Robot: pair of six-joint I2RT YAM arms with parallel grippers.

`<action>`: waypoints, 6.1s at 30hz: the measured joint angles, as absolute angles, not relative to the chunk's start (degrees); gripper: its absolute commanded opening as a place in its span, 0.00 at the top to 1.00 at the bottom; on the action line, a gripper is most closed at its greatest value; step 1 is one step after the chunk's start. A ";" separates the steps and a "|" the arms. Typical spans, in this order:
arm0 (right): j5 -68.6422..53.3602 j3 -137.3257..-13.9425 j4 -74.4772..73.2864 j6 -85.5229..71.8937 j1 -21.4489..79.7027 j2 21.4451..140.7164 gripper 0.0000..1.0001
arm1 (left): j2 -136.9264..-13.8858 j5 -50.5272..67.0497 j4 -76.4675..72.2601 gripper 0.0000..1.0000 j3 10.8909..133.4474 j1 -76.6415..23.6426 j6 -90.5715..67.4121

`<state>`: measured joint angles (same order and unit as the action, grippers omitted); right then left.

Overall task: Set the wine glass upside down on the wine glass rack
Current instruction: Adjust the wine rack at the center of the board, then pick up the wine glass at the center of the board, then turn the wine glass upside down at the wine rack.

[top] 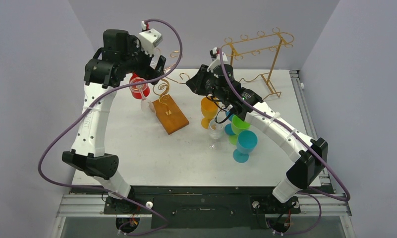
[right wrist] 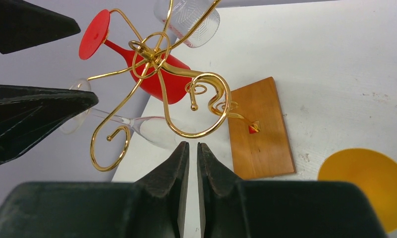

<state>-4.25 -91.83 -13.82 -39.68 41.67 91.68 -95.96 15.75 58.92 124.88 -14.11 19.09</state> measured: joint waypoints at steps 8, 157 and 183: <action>-3.66 -91.92 -16.62 -38.11 41.65 91.13 0.86 | -94.94 16.53 65.67 0.04 129.82 -13.02 18.13; 18.13 -103.92 -51.66 -19.07 35.11 87.00 1.00 | -84.42 22.06 76.05 0.04 126.23 -1.72 14.48; 9.58 -112.79 -30.15 -20.82 61.08 82.26 1.00 | -79.83 31.90 71.66 0.12 118.74 -9.80 9.50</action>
<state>9.58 -112.79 -30.15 -20.82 61.08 82.26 -79.83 31.90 71.66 118.74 -9.80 9.50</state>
